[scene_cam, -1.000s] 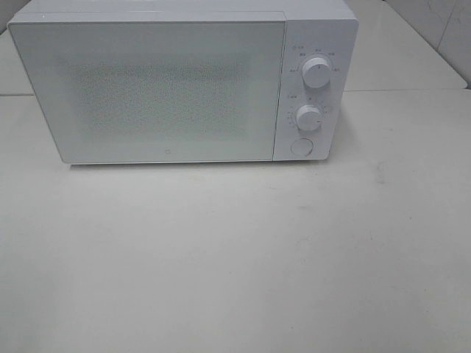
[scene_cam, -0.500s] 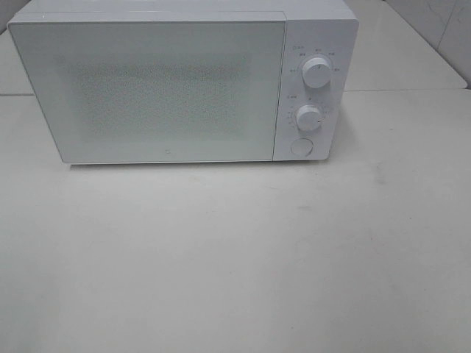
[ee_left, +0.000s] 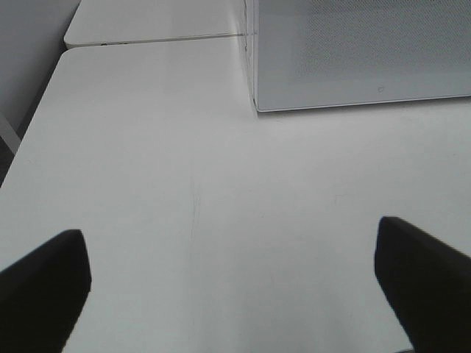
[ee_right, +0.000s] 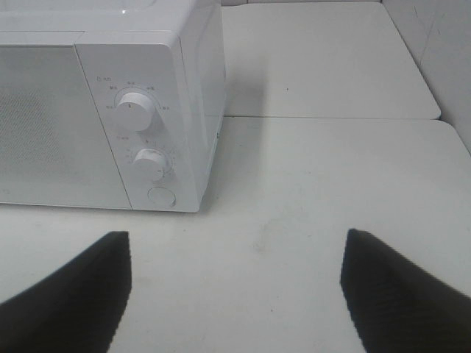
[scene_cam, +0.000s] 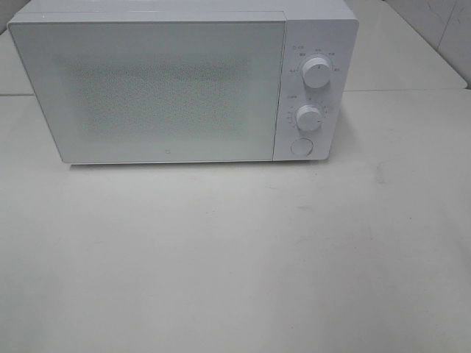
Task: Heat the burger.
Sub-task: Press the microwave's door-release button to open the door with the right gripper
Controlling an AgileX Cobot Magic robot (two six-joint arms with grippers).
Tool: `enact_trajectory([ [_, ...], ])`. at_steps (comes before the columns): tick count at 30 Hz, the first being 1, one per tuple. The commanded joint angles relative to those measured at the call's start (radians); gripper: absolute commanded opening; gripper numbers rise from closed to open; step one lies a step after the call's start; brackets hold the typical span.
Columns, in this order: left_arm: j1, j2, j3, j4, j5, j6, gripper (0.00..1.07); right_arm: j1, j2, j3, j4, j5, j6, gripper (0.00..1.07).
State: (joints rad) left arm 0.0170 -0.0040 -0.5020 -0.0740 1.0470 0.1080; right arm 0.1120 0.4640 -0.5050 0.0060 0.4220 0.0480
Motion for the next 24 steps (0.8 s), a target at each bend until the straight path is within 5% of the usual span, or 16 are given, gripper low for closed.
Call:
enact_trajectory([
  [1, 0.002, -0.022, 0.002, -0.007, -0.009, -0.001, 1.04, -0.007, 0.048, 0.004, -0.001, -0.082, -0.001, 0.76],
  [24, 0.002, -0.022, 0.002, -0.007, -0.009, -0.001, 1.04, -0.007, 0.567, 0.004, -0.006, -0.7, -0.001, 0.76],
])
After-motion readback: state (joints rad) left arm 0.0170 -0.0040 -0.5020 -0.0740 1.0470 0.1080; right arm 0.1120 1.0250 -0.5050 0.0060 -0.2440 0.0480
